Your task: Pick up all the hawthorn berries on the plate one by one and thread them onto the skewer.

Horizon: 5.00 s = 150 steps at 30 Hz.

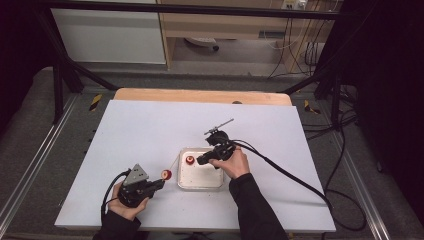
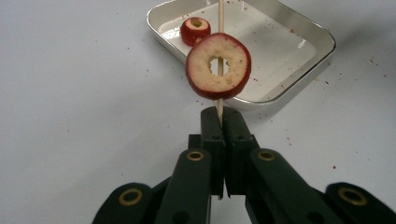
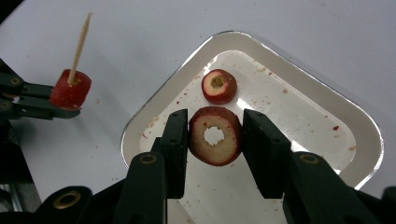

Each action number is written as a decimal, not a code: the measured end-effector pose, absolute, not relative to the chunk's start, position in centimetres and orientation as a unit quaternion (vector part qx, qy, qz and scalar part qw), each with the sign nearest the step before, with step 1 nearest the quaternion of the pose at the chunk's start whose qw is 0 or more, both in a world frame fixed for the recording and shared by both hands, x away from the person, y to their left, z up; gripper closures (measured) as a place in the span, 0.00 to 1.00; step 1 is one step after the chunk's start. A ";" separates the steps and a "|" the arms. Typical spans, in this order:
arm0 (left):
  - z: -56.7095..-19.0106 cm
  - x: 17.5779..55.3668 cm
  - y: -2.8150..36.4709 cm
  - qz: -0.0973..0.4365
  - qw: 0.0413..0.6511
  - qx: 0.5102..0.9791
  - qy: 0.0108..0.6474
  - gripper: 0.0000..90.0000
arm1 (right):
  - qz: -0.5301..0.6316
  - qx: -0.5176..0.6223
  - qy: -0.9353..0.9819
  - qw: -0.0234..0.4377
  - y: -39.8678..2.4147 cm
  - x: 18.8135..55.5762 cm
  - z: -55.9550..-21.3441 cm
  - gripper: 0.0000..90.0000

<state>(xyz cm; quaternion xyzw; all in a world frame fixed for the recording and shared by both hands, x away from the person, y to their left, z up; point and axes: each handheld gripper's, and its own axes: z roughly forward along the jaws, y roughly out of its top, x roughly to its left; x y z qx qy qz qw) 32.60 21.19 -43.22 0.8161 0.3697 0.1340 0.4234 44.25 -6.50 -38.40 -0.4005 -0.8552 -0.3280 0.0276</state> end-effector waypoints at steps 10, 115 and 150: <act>-43.2 32.4 20.8 0.133 0.430 0.811 0.374 0.98 | -0.431 -0.411 -0.802 0.033 -8.6 42.8 -39.1 0.69; -40.4 33.6 12.1 0.124 0.487 0.765 0.402 0.98 | -0.693 -0.420 -0.586 -0.030 -11.4 40.0 -38.8 0.70; -40.8 33.4 12.2 0.146 0.491 0.764 0.392 0.98 | -0.695 -0.431 -0.575 -0.009 -11.5 40.1 -38.7 0.70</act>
